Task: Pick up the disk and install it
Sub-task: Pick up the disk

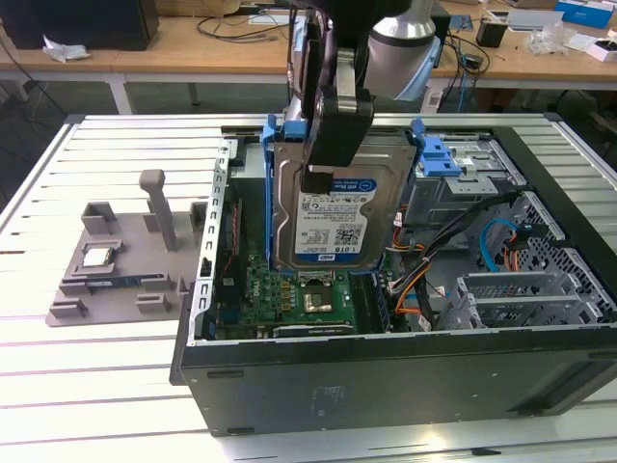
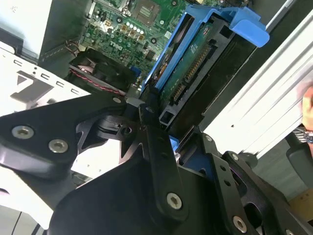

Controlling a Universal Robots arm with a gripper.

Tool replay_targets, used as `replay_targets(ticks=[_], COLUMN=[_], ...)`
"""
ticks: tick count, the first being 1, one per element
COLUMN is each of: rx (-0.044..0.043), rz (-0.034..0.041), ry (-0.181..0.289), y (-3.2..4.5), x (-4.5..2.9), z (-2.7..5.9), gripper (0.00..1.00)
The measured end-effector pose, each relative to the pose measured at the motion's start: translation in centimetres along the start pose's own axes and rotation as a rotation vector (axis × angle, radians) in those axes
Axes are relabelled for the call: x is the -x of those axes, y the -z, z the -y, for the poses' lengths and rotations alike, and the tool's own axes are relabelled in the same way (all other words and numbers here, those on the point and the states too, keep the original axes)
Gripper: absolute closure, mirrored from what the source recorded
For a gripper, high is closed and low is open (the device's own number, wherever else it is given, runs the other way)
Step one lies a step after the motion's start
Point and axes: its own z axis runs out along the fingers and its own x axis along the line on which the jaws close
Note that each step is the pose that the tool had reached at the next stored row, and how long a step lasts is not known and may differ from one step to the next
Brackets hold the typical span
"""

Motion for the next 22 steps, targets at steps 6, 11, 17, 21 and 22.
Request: replay_targets(ticks=[6,11,17,21,22], rx=[0.0001,0.0001,0.0001,0.0002,0.0003], rz=[-0.0001,-0.0001,0.0057,0.0094,0.0092], ry=[0.0,0.0,0.0,0.001,0.001], y=[-0.16,-0.23,-0.21,-0.09,0.01], x=[-1.2,-2.15,-2.43,-2.41,-2.4], z=[0.2,0.29,0.72,2.07,2.48], gripper=[0.63,0.63,0.63,0.63,0.63])
